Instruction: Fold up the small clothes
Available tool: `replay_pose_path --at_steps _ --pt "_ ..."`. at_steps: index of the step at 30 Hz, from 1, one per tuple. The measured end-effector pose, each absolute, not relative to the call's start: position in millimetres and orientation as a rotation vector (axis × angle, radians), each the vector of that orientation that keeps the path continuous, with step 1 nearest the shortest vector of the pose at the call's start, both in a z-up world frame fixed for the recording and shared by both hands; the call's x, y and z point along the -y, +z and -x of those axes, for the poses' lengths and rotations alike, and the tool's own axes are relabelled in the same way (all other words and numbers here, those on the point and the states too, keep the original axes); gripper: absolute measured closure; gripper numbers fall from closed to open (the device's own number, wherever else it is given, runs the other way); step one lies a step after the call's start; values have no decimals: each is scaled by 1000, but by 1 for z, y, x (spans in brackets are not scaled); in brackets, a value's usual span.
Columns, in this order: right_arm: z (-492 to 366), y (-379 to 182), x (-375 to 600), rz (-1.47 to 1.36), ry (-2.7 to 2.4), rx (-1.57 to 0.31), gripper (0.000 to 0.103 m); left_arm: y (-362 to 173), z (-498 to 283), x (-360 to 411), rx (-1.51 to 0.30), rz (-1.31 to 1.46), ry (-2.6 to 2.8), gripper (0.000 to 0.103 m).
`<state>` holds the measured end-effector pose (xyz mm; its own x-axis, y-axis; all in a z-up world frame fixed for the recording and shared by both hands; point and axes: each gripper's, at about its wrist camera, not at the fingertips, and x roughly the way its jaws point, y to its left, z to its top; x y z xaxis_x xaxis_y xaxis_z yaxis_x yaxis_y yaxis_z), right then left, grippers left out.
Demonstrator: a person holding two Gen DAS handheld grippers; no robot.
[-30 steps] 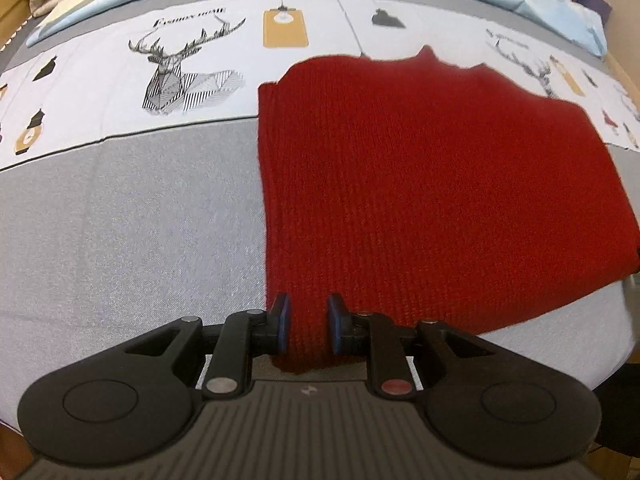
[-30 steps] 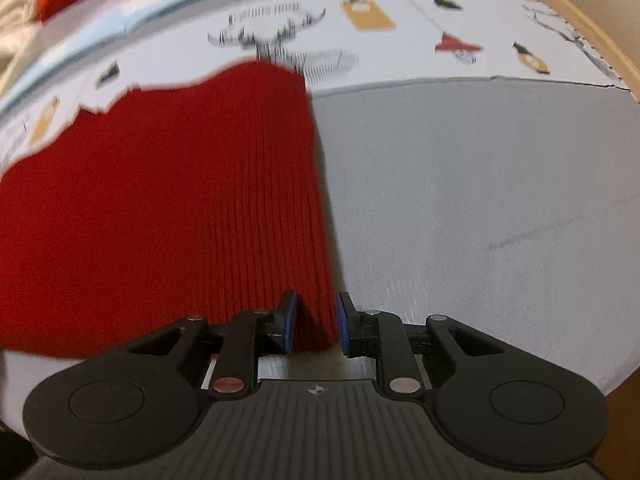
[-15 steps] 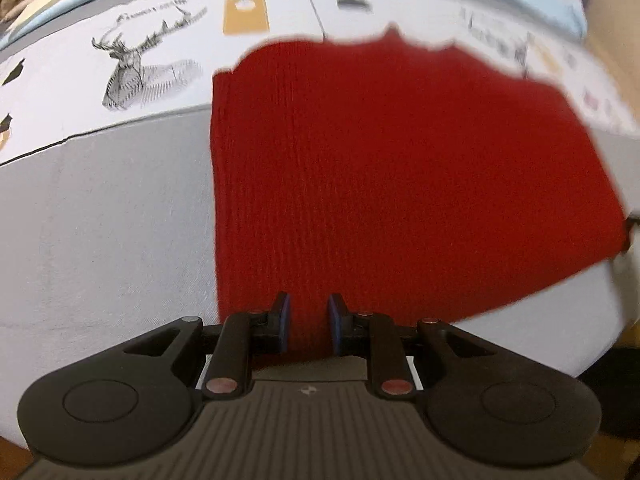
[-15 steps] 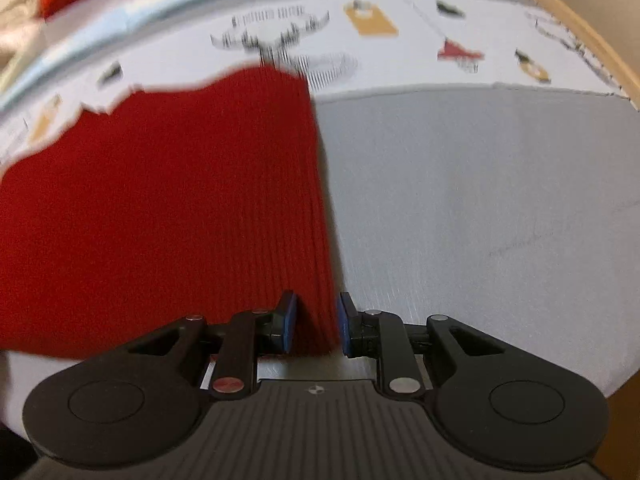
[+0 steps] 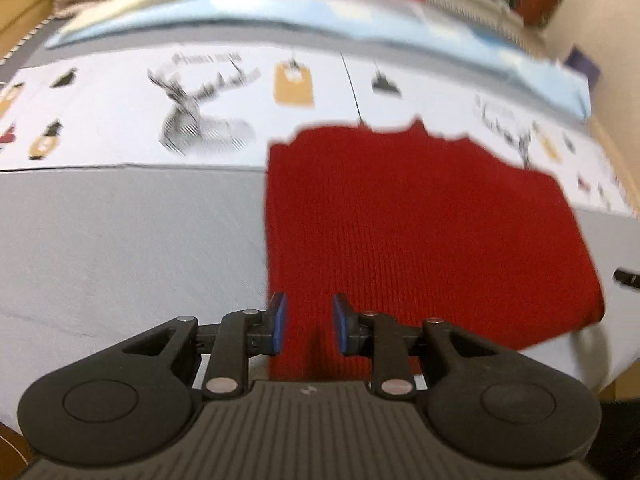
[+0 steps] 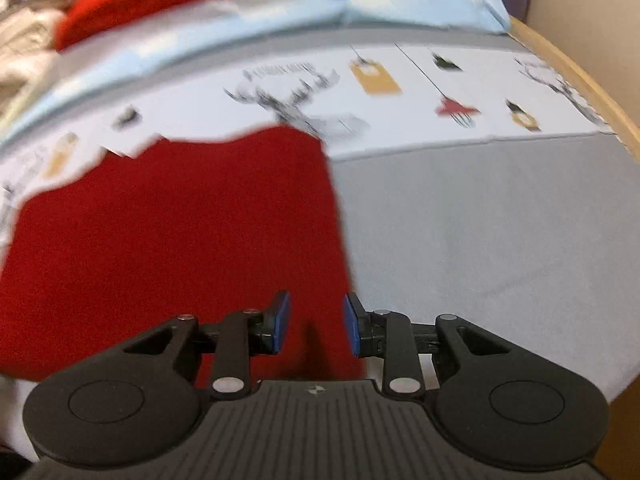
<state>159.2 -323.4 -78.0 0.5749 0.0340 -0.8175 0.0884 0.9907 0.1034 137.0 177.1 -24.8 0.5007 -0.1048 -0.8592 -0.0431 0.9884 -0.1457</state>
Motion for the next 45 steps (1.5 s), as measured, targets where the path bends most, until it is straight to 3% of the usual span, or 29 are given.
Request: replay_pose_path --at_steps 9,10,12,20,25,31,45 --pt "-135 -50 241 -130 160 -826 73 0 -119 -253 -974 224 79 76" --pt "-131 -48 228 -120 181 -810 76 0 -117 -264 -970 235 95 76" --pt "-127 -49 203 -102 227 -785 96 2 -114 -281 -963 256 122 76" --pt "-107 -62 86 81 483 -711 96 8 -99 -319 -941 311 184 76" --pt "-94 -84 17 231 626 -705 84 8 -99 -329 -940 324 209 74" --pt "-77 -109 -41 364 732 -684 54 9 -98 -338 -933 342 225 74" --pt "-77 -161 -98 625 687 -685 52 5 -100 -344 -949 335 250 73"
